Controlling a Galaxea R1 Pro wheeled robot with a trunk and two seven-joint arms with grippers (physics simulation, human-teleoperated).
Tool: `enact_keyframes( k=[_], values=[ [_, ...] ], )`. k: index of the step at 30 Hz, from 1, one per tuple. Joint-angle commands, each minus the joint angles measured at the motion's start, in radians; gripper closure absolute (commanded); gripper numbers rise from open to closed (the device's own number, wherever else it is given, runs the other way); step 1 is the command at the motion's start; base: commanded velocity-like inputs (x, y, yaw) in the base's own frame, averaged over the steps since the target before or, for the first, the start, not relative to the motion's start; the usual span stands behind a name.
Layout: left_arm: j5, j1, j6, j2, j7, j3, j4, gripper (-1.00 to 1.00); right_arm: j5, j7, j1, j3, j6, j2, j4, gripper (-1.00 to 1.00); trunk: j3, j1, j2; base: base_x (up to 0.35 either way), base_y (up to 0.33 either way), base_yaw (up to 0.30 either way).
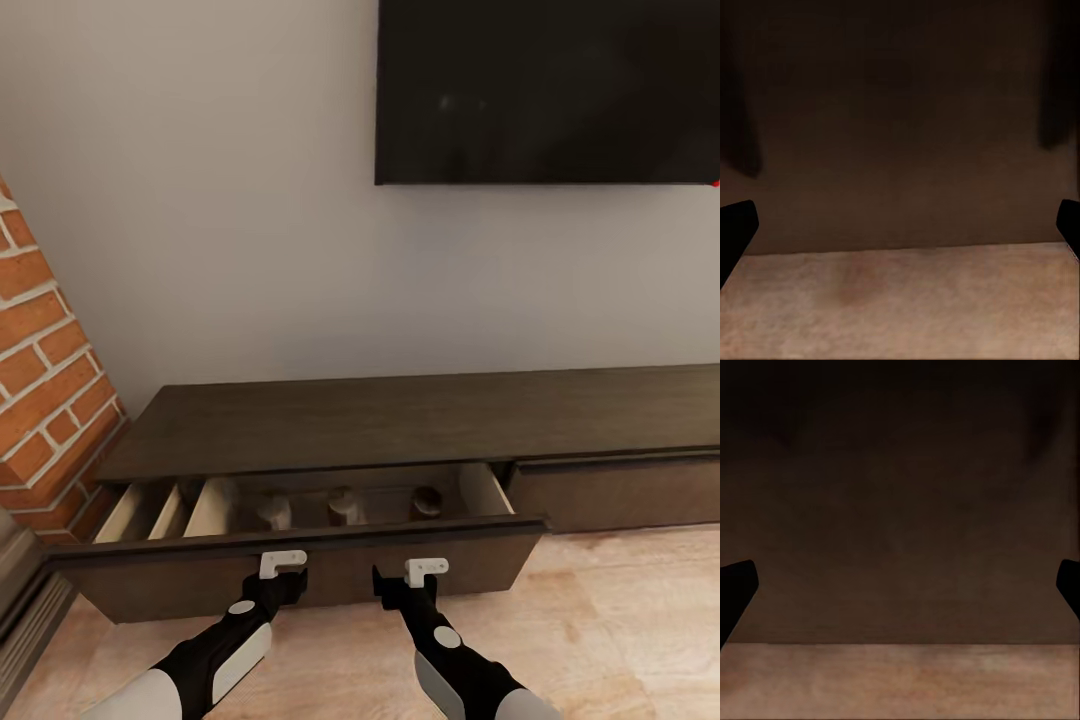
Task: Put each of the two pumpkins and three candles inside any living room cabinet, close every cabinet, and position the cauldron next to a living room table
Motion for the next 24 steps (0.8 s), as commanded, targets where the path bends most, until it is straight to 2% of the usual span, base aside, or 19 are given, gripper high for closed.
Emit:
enact_keyframes(
  k=[1, 17, 24],
  values=[
    [0.007, -0.001, -0.002, 0.001, 0.008, -0.01, -0.002, -1.0, -0.007, -0.007, -0.001, 0.008, -0.004, 0.0, 0.0, -1.0, -0.001, 0.0, 0.0, 0.277, 0.0, 0.0],
    [0.007, -0.001, -0.002, 0.001, 0.008, -0.01, -0.002, -1.0, -0.007, -0.007, -0.001, 0.008, -0.004, 0.0, 0.0, -1.0, -0.001, 0.0, 0.0, 0.24, 0.0, 0.0],
    [0.007, -0.001, -0.002, 0.001, 0.008, -0.011, -0.002, -1.0, -0.007, -0.007, -0.001, 0.008, -0.004, 0.0, 0.0, -1.0, -0.001, 0.0, 0.0, 0.054, 0.0, 0.0]
  ],
)
